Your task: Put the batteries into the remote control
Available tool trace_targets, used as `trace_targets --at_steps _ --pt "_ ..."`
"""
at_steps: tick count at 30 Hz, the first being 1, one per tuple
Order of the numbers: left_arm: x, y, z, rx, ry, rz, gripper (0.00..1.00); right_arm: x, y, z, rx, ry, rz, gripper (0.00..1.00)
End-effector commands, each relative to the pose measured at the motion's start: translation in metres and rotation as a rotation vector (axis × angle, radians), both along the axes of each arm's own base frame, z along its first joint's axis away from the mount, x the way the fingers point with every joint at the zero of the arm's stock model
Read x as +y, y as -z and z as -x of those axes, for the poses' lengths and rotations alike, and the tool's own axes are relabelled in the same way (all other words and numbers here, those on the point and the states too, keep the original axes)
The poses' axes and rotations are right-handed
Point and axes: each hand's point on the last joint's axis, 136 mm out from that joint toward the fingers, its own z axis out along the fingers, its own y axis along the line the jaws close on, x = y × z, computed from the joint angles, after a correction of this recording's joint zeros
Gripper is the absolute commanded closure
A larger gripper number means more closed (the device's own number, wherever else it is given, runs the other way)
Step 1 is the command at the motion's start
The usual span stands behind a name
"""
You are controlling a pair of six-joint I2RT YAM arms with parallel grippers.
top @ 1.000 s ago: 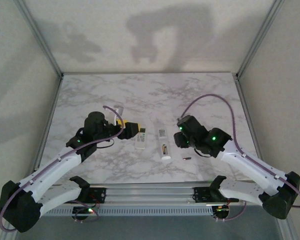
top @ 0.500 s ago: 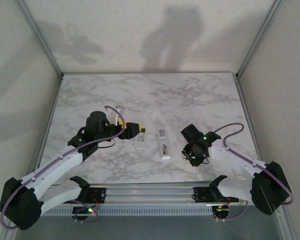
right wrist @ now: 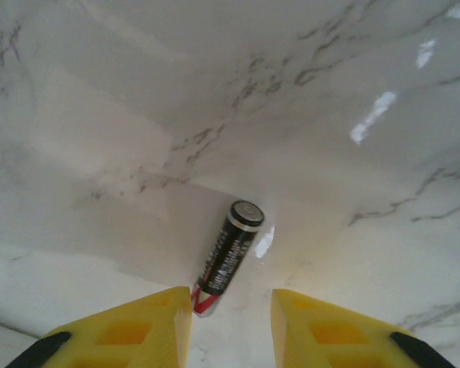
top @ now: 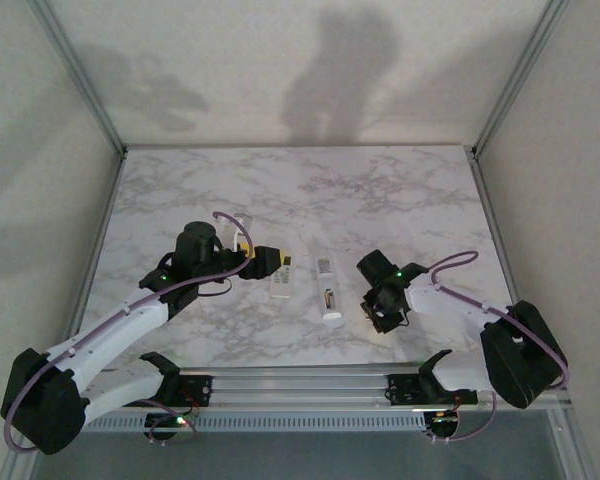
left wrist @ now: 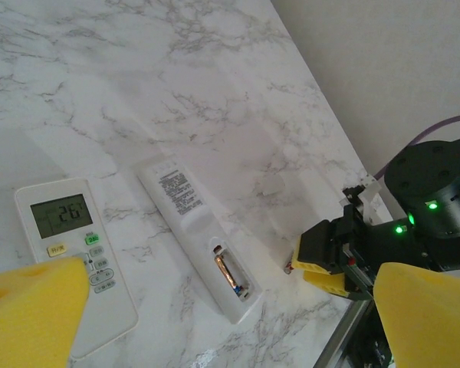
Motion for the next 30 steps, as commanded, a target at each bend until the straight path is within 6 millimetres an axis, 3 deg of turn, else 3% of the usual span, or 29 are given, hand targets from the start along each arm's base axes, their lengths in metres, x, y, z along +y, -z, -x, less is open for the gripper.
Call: trace_targets --at_steps 1,8,11,13,16,19,21,24,30 --pt "-0.002 -0.012 -0.004 -0.053 0.017 0.019 0.05 -0.004 0.011 -0.004 -0.001 -0.005 0.028 0.7" --pt "-0.002 -0.012 -0.002 -0.051 0.015 0.019 0.05 -0.009 0.021 0.0 0.037 -0.065 0.073 0.89" --pt "-0.002 -0.012 -0.002 -0.051 0.015 0.02 0.05 -0.009 0.008 -0.007 -0.012 -0.169 0.089 0.96" --pt "-0.002 -0.012 -0.002 -0.05 0.014 0.023 0.05 0.001 -0.009 -0.022 -0.099 -0.345 0.08 1.0" --pt "-0.001 -0.012 -0.003 -0.049 0.012 0.022 0.05 0.033 -0.047 -0.039 -0.241 -0.727 0.038 1.0" --pt "-0.001 -0.012 -0.003 -0.047 0.011 0.024 0.05 0.063 -0.079 -0.032 -0.306 -1.064 0.02 1.0" --pt "-0.001 -0.013 -0.002 -0.048 0.01 0.026 0.05 0.077 -0.089 -0.023 -0.305 -1.209 0.008 1.0" --pt "-0.001 -0.014 -0.002 -0.05 0.006 0.029 0.05 0.082 -0.087 -0.02 -0.246 -1.287 0.002 0.99" --pt "0.003 -0.016 0.001 -0.051 -0.005 0.028 0.04 0.095 -0.061 -0.02 -0.121 -1.325 -0.014 0.98"
